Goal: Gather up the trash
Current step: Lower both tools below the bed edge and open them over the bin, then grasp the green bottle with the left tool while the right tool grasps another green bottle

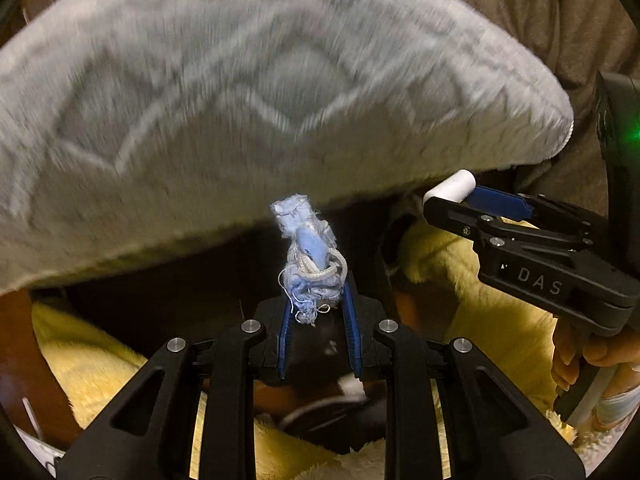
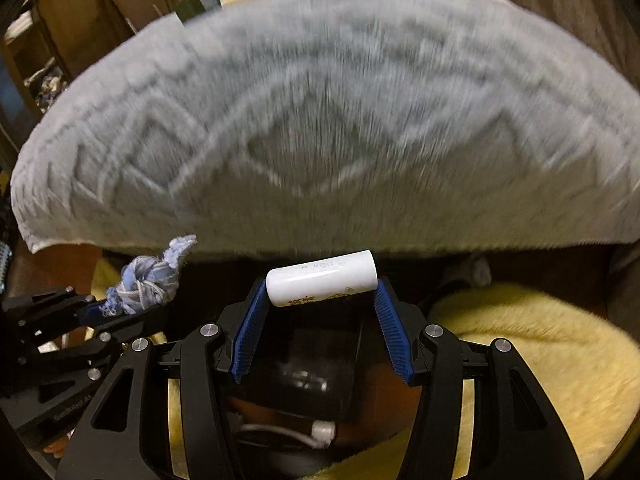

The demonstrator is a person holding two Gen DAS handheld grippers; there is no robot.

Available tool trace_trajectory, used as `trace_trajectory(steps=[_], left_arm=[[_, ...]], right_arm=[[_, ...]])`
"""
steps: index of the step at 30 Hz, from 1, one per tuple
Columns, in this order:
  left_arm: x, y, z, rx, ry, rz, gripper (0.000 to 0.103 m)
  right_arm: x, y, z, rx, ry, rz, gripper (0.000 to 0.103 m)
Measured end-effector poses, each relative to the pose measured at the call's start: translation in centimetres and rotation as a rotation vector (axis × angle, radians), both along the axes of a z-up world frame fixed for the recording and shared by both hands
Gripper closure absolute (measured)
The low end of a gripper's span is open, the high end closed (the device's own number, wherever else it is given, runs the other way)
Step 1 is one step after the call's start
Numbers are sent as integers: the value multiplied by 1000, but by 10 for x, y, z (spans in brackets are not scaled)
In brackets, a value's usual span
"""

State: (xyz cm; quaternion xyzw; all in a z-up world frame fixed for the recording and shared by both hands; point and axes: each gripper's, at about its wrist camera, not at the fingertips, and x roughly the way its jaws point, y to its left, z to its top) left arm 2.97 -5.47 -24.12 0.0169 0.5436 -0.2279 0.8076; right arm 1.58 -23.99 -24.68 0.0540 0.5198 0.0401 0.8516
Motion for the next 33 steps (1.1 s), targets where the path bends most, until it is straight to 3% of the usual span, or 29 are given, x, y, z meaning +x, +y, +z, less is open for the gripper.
trace_trajectory(steps=[4,9,17,19,26,33], left_arm=[[3,1,-26,5,77,-2,82],[6,2,-42,5,116,-11,80],[9,3,-61,12,166,12,70],[10,5,-63,15,162,20,64],[11,10,-38,53,83,35,51],[8,21,23,81,-118,66,33]], right_arm=[[4,3,-22,9,69,3,47],[5,11,-39,13,121,20,47],[12,5,-47,37,141,-11,46],[16,2,-46,43,136,-18,39],[17,-13,-22,56,79,-49,33],[9,-34,49,-16,-145,-110,22]])
